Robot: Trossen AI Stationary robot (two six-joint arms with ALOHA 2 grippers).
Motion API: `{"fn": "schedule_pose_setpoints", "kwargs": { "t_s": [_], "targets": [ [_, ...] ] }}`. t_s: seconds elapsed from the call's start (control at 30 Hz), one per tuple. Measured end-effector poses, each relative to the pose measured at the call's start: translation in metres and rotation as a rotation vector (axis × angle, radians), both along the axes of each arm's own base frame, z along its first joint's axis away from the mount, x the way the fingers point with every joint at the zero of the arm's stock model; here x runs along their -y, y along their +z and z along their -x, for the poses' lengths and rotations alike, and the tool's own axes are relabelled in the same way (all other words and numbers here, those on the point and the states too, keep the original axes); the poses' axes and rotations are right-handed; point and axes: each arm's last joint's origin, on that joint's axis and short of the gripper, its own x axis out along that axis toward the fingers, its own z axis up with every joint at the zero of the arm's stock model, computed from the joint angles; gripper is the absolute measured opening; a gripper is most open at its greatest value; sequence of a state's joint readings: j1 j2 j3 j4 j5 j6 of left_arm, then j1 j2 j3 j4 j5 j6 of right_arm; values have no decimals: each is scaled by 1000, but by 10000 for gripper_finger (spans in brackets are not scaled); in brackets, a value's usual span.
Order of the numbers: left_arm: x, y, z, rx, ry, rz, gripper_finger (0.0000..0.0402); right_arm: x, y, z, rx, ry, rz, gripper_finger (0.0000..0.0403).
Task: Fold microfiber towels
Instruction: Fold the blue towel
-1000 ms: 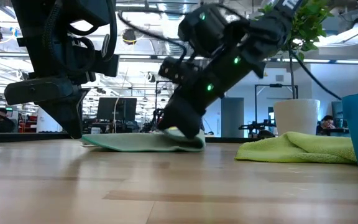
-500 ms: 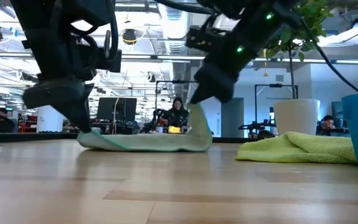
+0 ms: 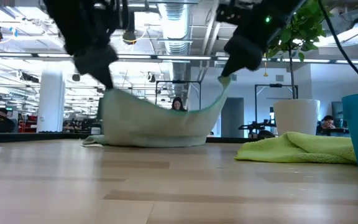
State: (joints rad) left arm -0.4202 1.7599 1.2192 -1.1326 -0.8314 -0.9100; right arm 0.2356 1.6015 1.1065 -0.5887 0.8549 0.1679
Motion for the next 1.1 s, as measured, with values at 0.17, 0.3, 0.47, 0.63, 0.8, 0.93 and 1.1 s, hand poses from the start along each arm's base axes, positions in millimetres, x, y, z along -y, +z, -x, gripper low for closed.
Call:
{"fn": "schedule_pose_setpoints", "kwargs": {
  "t_s": [0.17,0.3,0.47,0.63,0.8,0.93,1.1],
  "targets": [
    [1,28,-8,60,-8,-98,0,3,17,9,42,-8,11,1],
    [-1,55,-13,104,-1,-175,0,6,30,16,75,-25,73,1],
    [-9,75,-14,103,33,-210,0,6,40,23,94,-20,74,1],
    [-24,76,-15,59,70,-227,0,7,46,28,97,-18,73,1],
    [-45,78,-15,5,125,-263,0,14,51,31,112,-51,94,1],
    [-67,80,-16,-29,177,-316,0,29,52,30,86,-105,159,1],
    [-103,81,-20,-85,231,-405,0,59,53,26,49,-175,196,1]
  ]
}}
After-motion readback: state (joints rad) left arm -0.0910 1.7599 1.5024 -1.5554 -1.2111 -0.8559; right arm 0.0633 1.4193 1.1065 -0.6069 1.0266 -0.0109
